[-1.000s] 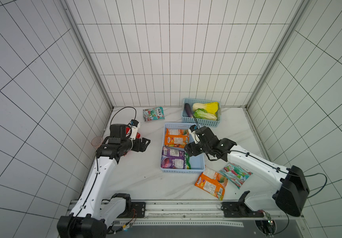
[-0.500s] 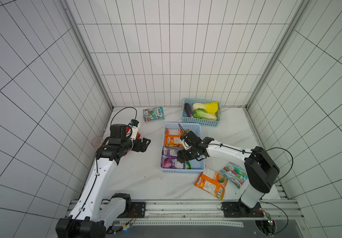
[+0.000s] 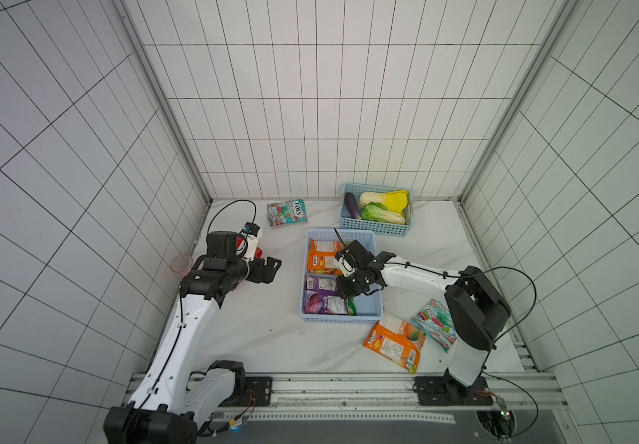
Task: Put the candies in the basket
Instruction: Place the candy in the basket.
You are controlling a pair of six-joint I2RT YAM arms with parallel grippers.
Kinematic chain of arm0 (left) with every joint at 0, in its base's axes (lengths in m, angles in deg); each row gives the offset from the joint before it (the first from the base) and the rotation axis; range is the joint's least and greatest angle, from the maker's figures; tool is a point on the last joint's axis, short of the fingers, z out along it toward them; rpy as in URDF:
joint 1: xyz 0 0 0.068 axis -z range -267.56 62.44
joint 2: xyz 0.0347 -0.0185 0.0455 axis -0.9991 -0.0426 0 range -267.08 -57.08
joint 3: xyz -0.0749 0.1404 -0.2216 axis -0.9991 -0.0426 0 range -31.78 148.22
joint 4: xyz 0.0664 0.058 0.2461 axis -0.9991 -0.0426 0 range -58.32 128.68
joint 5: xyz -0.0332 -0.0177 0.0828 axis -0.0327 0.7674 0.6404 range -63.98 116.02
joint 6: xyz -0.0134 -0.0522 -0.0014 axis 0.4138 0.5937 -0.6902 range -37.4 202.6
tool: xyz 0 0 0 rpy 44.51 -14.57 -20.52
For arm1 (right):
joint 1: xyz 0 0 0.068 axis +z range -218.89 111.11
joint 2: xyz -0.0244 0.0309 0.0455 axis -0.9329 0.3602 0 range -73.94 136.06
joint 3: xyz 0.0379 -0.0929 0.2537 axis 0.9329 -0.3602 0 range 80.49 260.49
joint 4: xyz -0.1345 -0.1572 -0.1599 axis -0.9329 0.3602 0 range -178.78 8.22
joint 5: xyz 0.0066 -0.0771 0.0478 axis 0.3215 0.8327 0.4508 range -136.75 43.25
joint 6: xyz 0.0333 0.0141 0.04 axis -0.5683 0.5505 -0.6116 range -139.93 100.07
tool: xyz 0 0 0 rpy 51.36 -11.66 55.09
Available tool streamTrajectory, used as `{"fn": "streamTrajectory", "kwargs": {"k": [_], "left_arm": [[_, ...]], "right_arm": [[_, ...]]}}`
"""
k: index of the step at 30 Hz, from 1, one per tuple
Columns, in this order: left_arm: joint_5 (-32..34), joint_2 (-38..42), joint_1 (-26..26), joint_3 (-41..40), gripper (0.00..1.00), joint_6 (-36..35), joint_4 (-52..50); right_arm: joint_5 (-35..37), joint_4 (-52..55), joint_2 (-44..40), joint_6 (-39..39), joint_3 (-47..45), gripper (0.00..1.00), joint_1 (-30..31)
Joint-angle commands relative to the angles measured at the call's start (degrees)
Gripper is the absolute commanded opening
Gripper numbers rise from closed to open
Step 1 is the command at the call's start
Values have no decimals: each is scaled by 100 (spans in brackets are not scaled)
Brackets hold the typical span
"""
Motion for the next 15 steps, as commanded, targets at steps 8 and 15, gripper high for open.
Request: {"fn": "streamTrajectory", "kwargs": {"k": [8, 15], "left_arm": [[46, 31, 6, 68, 95, 24, 136], [48, 13, -10, 63, 95, 38, 134]], "right_arm": [[-177, 669, -507, -134, 127, 0, -22], [-3, 650, -724, -201, -230, 2, -39]]}}
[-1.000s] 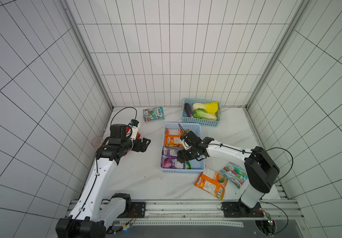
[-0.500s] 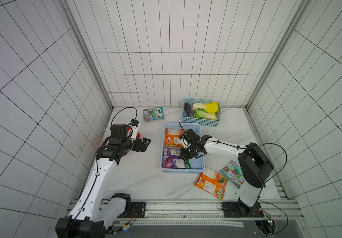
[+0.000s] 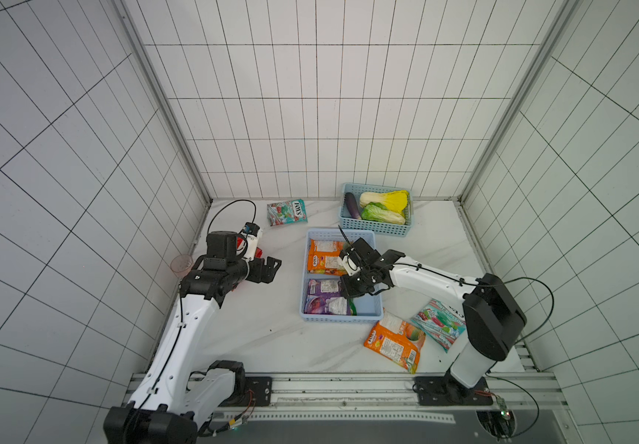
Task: Put the candies in the basket
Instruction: Place the candy in the basket.
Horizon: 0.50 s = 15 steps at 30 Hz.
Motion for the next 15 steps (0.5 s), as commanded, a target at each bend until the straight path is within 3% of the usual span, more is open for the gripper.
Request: {"fn": "streamTrajectory", "kwargs": {"k": [1, 3, 6, 15], "left_arm": [[58, 17, 22, 6, 95, 1, 193], [-31, 10, 17, -31, 95, 26, 205], [31, -11, -16, 107, 95, 50, 74], [308, -6, -40, 63, 95, 87, 167]], "right_arm": [[56, -22, -169, -130, -318, 7, -31], [-9, -140, -65, -135, -346, 19, -33], [157, 254, -27, 24, -79, 30, 8], [503, 663, -537, 525, 417, 42, 81]]}}
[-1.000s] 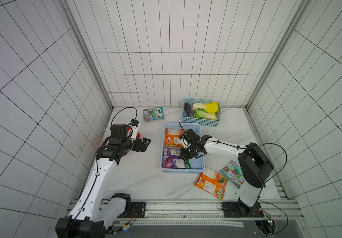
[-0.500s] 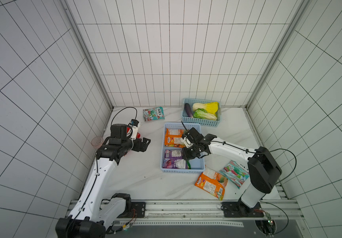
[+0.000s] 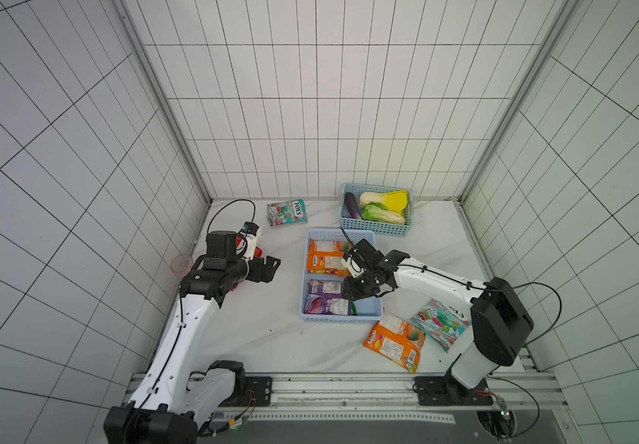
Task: Put the candies in the basket
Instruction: Place the candy in the basket.
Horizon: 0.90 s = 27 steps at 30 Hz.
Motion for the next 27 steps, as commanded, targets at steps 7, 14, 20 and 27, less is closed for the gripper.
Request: {"fn": "streamTrajectory", "kwargs": {"k": [7, 14, 20, 27], "left_arm": [[289, 20, -100, 37, 95, 84, 139], [360, 20, -101, 55, 95, 117, 115], [248, 45, -142, 99, 95, 164, 52], [387, -42, -83, 293, 95, 162, -6]], "right_arm": [[-142, 19, 237, 374, 741, 44, 140], [-275, -378, 1116, 461, 723, 46, 207], [-380, -469, 1376, 451, 663, 47, 241], [203, -100, 508, 691, 668, 53, 247]]}}
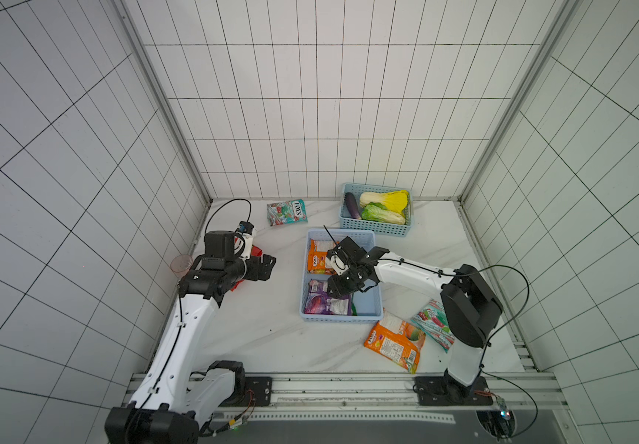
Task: Put the candies in the basket
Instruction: Place the candy in the basket, then pick up the candy at the center of the board.
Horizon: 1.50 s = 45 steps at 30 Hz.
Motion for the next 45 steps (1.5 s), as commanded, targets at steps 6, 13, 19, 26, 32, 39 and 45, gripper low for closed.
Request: {"fn": "streamTrajectory", "kwargs": {"k": [6, 13, 19, 26, 32, 39, 45], "left_arm": [[276, -240, 171, 525, 95, -24, -51], [340, -371, 258, 570, 95, -201, 18], [411, -526, 364, 563, 95, -610, 271], [363, -1163, 370, 1117, 95, -1054, 342], [307, -2000, 370, 1903, 95, -1405, 219], [394, -3060, 392, 2807, 93, -1867, 128], [647, -4027, 404, 3540, 93, -2180, 42]], "right_arm": [[1041, 364, -1494, 317, -306, 65, 15], [1671, 689, -2524, 379, -804, 76, -188], [2076, 954, -3518, 463, -1157, 94, -682], [2521, 1576, -4485, 911, -1151, 99, -1325], [3222, 1528, -5149, 1643, -1531, 99, -1607], [3556, 639, -6029, 2079, -2532, 99, -1625], [4013, -142, -7150, 2338, -3436, 99, -1632]]}}
